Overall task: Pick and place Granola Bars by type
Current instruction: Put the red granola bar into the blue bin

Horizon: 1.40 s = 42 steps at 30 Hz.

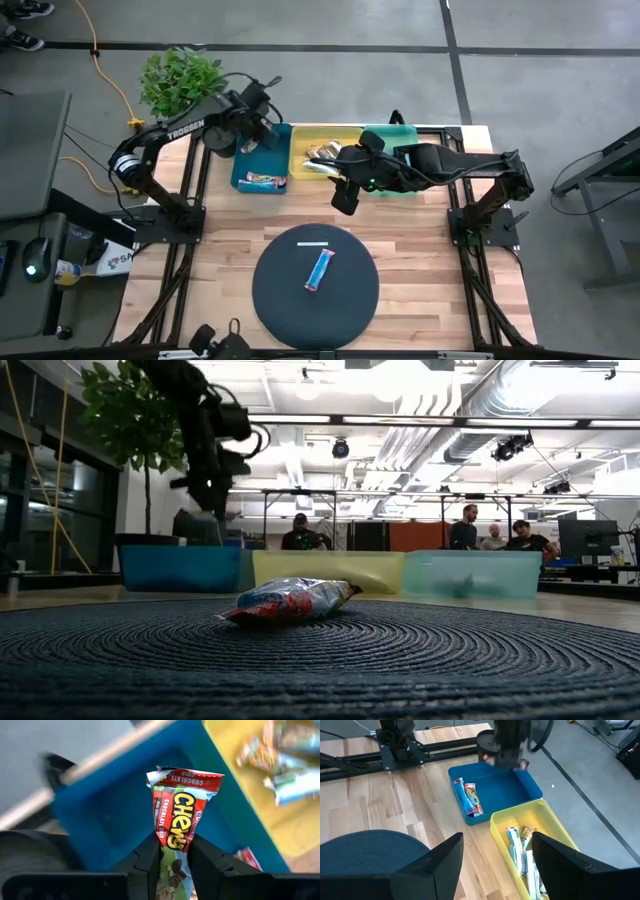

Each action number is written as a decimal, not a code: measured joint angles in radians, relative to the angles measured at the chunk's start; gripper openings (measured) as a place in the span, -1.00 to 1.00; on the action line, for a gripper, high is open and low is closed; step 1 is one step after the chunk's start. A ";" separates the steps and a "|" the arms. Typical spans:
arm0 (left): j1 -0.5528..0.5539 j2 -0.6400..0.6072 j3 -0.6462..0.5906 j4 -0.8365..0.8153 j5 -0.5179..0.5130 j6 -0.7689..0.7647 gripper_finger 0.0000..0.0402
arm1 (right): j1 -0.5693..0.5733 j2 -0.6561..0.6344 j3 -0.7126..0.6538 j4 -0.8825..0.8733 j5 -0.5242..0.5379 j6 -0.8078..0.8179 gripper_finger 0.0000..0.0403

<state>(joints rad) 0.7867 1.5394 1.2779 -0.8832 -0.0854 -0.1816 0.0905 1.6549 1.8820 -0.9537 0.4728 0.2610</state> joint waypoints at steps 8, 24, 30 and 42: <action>-0.057 0.002 -0.208 0.182 0.075 0.213 -0.57 | -0.006 0.000 0.000 0.001 -0.008 -0.015 0.09; -0.080 0.002 -0.268 0.235 0.078 0.334 -0.57 | -0.005 0.000 0.002 0.001 -0.045 0.008 0.09; -0.080 0.002 -0.268 0.236 0.120 0.334 -0.55 | -0.005 0.000 0.002 0.001 -0.061 0.008 0.09; -0.080 0.002 -0.268 0.229 0.126 0.295 -0.35 | -0.005 0.000 0.002 -0.006 -0.064 0.008 0.09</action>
<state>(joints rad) 0.7063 1.5410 1.0102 -0.6539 0.0405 0.1135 0.0856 1.6547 1.8835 -0.9598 0.4089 0.2687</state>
